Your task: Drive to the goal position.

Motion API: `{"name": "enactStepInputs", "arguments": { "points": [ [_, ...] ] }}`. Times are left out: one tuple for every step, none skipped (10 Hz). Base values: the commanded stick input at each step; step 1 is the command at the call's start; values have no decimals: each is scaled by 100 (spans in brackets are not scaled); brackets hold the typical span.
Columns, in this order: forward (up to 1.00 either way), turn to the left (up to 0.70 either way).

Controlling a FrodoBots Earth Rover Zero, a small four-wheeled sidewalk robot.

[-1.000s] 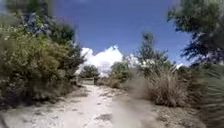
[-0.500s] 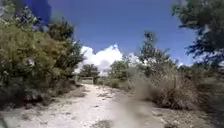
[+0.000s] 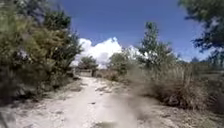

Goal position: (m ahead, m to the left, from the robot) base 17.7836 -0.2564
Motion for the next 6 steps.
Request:
{"name": "enactStepInputs", "arguments": {
  "points": [
    [44,24],
    [44,27],
    [44,9],
    [44,2],
    [44,2],
    [44,2]
  ]
}}
